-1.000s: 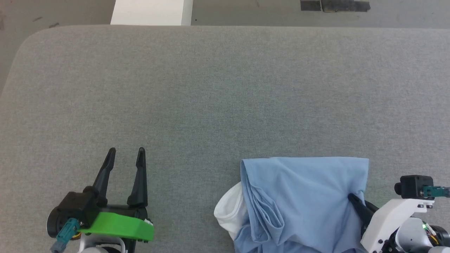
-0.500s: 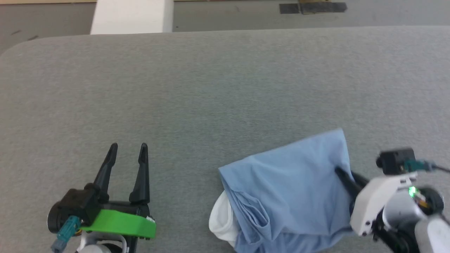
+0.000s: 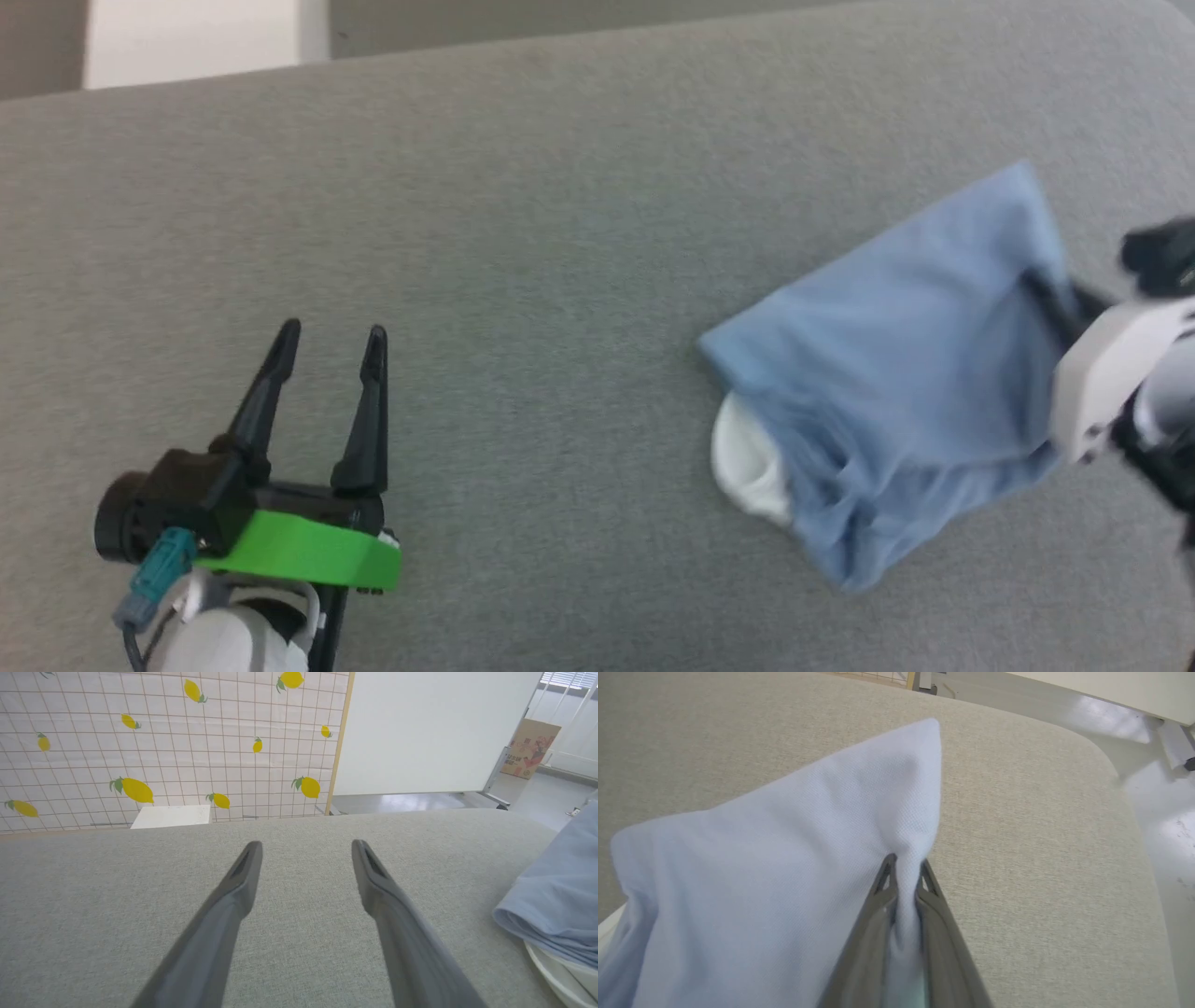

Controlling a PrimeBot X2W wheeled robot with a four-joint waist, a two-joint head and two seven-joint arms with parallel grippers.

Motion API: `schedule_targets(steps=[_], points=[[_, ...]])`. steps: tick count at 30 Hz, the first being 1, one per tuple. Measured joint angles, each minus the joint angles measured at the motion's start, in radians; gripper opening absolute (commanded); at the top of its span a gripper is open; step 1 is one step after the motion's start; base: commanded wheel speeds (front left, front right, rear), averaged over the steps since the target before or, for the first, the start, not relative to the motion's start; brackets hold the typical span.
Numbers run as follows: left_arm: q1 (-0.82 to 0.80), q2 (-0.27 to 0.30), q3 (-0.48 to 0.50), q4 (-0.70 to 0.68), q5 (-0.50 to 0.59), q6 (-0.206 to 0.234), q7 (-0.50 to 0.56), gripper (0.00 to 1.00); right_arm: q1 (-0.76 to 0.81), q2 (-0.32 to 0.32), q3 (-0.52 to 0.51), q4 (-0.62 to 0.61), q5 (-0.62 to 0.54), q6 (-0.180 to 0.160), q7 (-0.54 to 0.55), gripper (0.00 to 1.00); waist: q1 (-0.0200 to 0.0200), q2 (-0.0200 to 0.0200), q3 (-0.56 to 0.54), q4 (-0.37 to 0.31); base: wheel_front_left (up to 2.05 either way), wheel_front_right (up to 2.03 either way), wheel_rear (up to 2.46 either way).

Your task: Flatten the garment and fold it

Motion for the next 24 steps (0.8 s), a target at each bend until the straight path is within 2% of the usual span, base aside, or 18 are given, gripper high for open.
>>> schedule_targets(steps=[13, 19, 24], points=[[-0.079, 0.091, 0.008, -0.135, 0.067, 0.005, 0.107, 1.0, -0.192, -0.164, -0.078, 0.138, -0.044, 0.0, -0.066, 0.0, 0.0, 0.0, 0.141, -0.095, 0.0, 0.0, 0.0], [-0.107, 0.117, 0.006, -0.182, 0.079, 0.005, 0.144, 1.0, -0.237, -0.217, -0.091, 0.205, -0.017, 0.0, -0.11, 0.0, 0.0, 0.0, 0.214, -0.118, 0.0, 0.0, 0.0], [-0.124, 0.137, 0.004, -0.225, 0.102, 0.005, 0.18, 1.0, -0.288, -0.291, -0.097, 0.295, -0.017, 0.0, -0.18, 0.0, 0.0, 0.0, 0.273, -0.125, 0.0, 0.0, 0.0]])
